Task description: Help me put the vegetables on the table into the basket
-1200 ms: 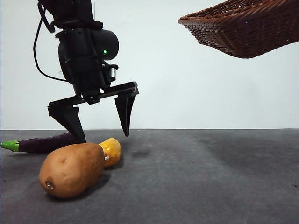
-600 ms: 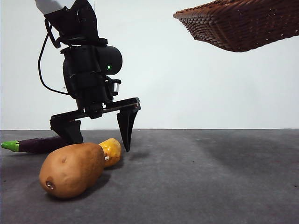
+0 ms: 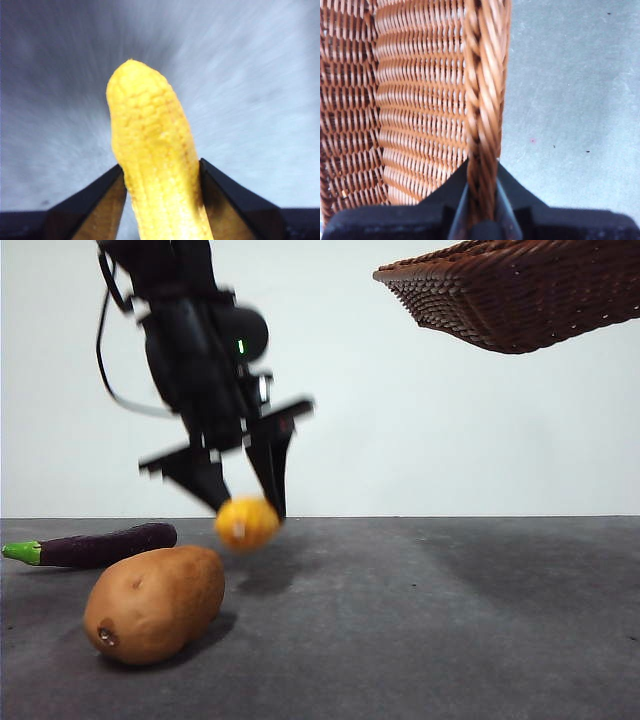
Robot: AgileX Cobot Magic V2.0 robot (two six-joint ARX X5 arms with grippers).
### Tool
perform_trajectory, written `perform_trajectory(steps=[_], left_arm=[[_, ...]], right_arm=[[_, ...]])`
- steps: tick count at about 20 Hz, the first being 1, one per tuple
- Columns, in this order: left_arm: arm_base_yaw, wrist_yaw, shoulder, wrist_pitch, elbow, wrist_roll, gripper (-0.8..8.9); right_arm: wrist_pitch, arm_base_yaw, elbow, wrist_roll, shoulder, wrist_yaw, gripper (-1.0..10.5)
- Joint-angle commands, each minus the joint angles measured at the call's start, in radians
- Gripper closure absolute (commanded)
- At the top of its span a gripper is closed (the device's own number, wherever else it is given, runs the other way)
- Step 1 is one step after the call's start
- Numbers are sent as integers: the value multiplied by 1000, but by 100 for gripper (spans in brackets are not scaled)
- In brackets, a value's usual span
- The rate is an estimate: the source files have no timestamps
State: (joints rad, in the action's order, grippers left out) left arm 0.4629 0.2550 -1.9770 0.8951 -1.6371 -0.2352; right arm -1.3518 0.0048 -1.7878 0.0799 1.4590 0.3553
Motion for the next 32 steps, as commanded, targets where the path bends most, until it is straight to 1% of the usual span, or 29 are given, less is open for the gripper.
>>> perform_trajectory(steps=[1,3,5,7,8,9,10,13,16,19,21,22,24,25,29,30,32], left_arm=[[-4,8,113,1,-34,35,826],[2,15,224,-2,-34,37,826],[27,21,337,-8,-34,32,826],[69,95,425,-55,-34,8,826],[96,122,450,-91,-34,-8,826],[124,118,462,-121,-34,-21,826],[146,118,462,-132,-34,-35,826],[181,80,414,-126,-33,-50,826],[185,82,328,-132,-33,-78,826],[184,94,251,-130,-33,-102,826],[185,105,221,-123,-33,-105,810],[185,104,213,-121,-33,-122,772],[185,104,211,-120,-33,-134,376],[185,103,211,-121,-33,-135,274],[177,90,212,-133,-34,-128,266],[164,103,219,-123,-35,-111,267],[145,118,244,-66,-35,-31,270]], right_arm=[[-8,1,4,6,-8,11,955],[-11,1,8,-5,0,10,955],[-21,3,9,-40,17,3,955],[-23,29,11,-80,34,2,955],[-23,51,14,-99,44,-17,955],[-23,79,24,-116,50,-60,955],[-22,114,37,-135,55,-97,955],[6,210,100,-151,58,-98,955],[59,287,182,-187,58,-98,955],[110,337,253,-213,58,-98,955],[129,345,272,-223,58,-92,955],[134,345,272,-228,58,-90,955],[140,345,272,-227,58,-71,955],[145,345,272,-227,58,-71,955],[154,345,272,-226,58,-71,955],[155,342,272,-226,58,-74,955],[154,341,272,-209,58,-85,955]])
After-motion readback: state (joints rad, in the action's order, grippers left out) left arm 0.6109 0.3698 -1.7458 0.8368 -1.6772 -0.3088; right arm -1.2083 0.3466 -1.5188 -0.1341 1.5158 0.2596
